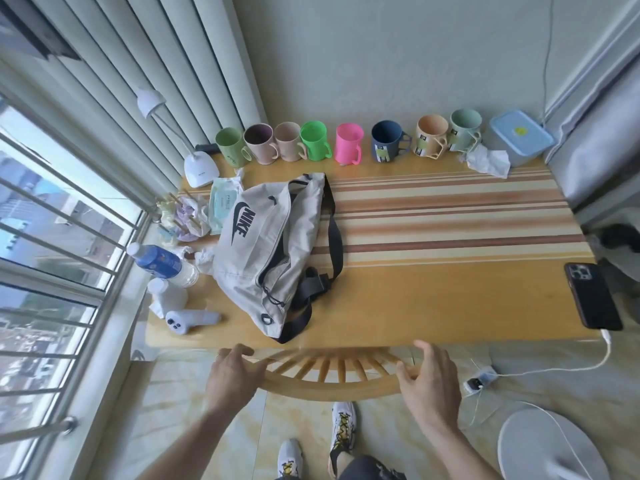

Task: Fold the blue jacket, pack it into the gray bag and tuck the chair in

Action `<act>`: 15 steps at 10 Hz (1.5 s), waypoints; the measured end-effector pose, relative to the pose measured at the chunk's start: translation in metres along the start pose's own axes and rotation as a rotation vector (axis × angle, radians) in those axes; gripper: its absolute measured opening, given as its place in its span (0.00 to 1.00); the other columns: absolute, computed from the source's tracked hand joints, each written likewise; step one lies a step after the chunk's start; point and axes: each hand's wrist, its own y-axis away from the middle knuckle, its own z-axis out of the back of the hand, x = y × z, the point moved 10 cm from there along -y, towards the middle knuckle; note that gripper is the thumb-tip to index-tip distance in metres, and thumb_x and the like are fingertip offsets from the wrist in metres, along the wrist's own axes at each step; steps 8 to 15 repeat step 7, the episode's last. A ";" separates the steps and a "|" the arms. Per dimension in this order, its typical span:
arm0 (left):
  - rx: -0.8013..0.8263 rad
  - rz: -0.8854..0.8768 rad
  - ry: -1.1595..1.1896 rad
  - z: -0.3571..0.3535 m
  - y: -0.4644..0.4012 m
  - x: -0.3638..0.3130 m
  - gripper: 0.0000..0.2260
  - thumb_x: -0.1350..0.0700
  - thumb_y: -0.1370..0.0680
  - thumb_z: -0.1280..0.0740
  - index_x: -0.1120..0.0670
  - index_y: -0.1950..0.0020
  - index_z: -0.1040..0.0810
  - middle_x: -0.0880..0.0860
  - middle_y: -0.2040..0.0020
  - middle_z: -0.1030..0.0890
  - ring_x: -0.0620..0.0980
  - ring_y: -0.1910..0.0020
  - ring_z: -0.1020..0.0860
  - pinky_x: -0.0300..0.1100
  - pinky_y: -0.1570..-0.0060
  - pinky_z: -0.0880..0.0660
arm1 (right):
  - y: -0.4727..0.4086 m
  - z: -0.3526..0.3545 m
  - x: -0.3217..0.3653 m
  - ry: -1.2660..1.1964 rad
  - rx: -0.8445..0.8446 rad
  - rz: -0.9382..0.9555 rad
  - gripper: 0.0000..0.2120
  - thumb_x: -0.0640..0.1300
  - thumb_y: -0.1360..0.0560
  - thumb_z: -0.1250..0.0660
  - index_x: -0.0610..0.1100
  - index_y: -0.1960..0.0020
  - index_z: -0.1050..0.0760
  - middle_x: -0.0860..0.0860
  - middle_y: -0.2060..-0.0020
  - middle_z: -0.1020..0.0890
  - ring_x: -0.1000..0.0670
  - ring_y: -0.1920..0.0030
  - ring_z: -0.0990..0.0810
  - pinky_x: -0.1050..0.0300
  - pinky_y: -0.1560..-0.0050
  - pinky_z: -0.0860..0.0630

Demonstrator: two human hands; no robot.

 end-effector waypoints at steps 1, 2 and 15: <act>0.024 -0.161 -0.331 -0.007 0.011 -0.020 0.18 0.40 0.22 0.42 0.48 0.45 0.17 0.53 0.40 0.20 0.57 0.38 0.28 0.49 0.41 0.29 | 0.008 -0.019 0.025 0.321 0.042 0.272 0.11 0.55 0.26 0.30 0.48 0.55 0.18 0.50 0.57 0.15 0.42 0.46 0.18 0.39 0.31 0.32; 0.006 -0.273 -0.485 -0.006 0.024 -0.034 0.25 0.40 0.22 0.50 0.50 0.47 0.17 0.53 0.44 0.18 0.56 0.40 0.25 0.49 0.36 0.33 | 0.023 -0.034 0.045 0.421 0.152 0.393 0.31 0.63 0.18 0.56 0.50 0.57 0.18 0.53 0.59 0.15 0.48 0.50 0.18 0.42 0.27 0.38; -0.047 -0.643 -0.306 0.038 0.102 -0.008 0.17 0.41 0.19 0.43 0.49 0.47 0.19 0.53 0.46 0.17 0.57 0.48 0.19 0.49 0.54 0.24 | 0.122 0.001 0.085 0.121 0.067 0.263 0.10 0.51 0.20 0.39 0.49 0.51 0.20 0.51 0.50 0.18 0.46 0.50 0.20 0.57 0.59 0.33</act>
